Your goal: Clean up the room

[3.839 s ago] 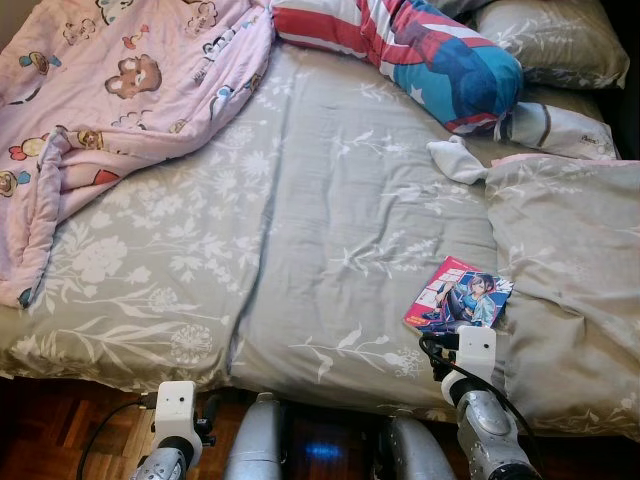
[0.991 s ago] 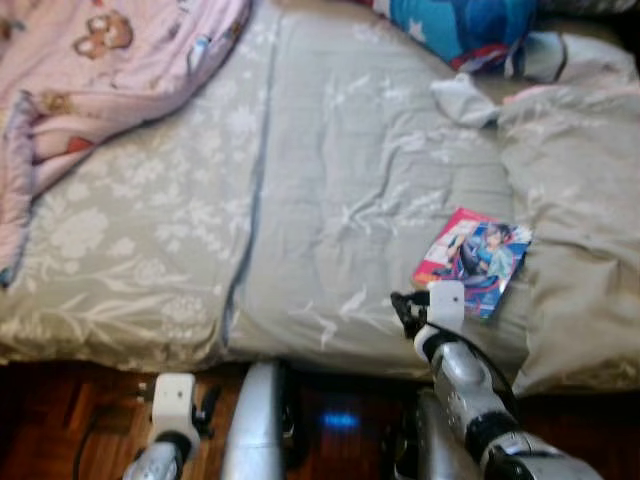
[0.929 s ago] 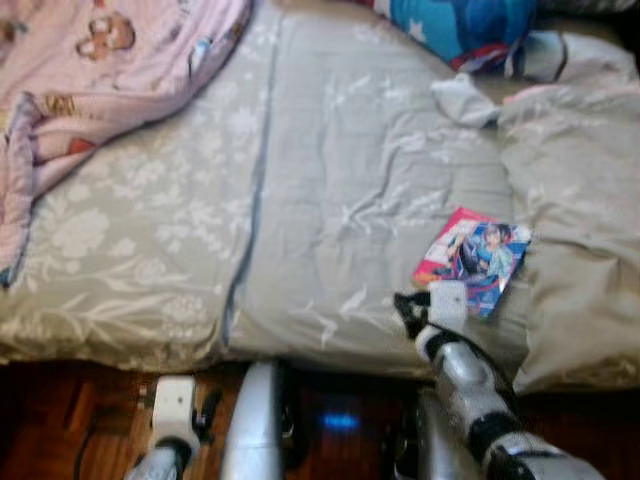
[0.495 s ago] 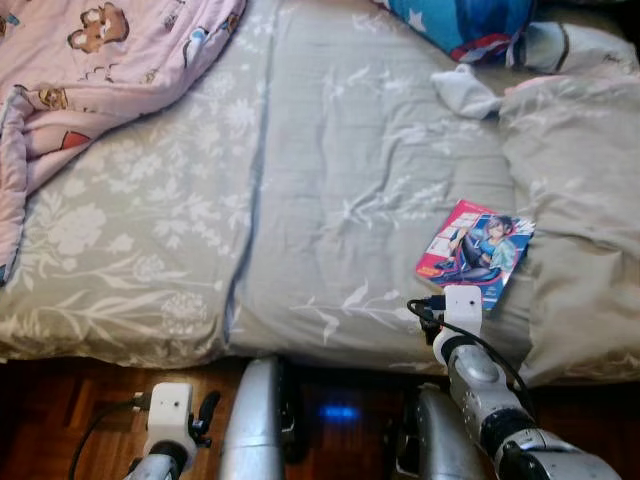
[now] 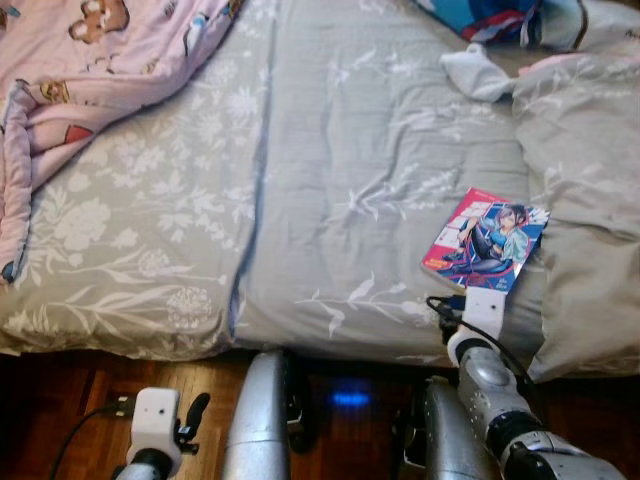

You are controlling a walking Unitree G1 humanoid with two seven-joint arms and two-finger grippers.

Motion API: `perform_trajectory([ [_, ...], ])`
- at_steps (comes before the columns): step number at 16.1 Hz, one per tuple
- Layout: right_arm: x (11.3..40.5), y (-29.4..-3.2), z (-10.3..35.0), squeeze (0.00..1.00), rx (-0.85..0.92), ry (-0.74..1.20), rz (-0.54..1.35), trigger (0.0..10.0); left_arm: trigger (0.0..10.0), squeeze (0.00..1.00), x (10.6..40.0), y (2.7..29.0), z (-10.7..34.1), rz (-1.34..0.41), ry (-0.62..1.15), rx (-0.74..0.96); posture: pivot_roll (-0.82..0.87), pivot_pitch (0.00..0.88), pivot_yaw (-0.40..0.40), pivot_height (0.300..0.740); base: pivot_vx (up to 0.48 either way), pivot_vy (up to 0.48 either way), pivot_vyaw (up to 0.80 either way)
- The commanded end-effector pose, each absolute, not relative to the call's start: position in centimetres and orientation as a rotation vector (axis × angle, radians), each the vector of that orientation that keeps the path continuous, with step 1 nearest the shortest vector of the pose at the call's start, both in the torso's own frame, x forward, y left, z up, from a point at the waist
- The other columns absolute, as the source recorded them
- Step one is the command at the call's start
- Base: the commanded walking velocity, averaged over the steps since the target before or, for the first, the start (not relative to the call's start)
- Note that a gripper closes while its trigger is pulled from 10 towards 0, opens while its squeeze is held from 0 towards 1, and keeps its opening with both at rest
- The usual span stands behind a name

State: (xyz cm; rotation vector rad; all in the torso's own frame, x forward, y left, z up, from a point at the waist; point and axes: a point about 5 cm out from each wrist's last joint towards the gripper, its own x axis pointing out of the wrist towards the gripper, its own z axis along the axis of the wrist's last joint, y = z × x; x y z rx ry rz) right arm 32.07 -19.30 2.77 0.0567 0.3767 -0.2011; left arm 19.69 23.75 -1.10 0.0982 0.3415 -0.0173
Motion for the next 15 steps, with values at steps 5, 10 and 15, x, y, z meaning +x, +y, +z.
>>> perform_trajectory([
  [5, 30.8, -21.3, 1.8, 0.00, 0.083, 0.397, -0.270, 10.0, 10.0, 0.00, 16.7, 25.2, -1.5, -0.004, 0.430, 0.118, 0.27, 0.458, 0.129, 0.619, 0.000, 0.000, 0.00],
  [10, 31.2, -22.9, 2.8, 0.00, 0.082, 0.351, -0.303, 10.0, 10.0, 0.00, 16.6, 25.1, -0.9, -0.010, 0.428, 0.125, 0.27, 0.475, 0.144, 0.619, 0.000, 0.000, 0.00],
  [15, 29.8, -27.6, 3.4, 0.00, 0.055, 0.326, -0.483, 10.0, 10.0, 0.00, 16.1, 25.6, -0.5, -0.009, 0.448, 0.139, 0.26, 0.504, 0.154, 0.619, 0.000, 0.000, 0.00],
])
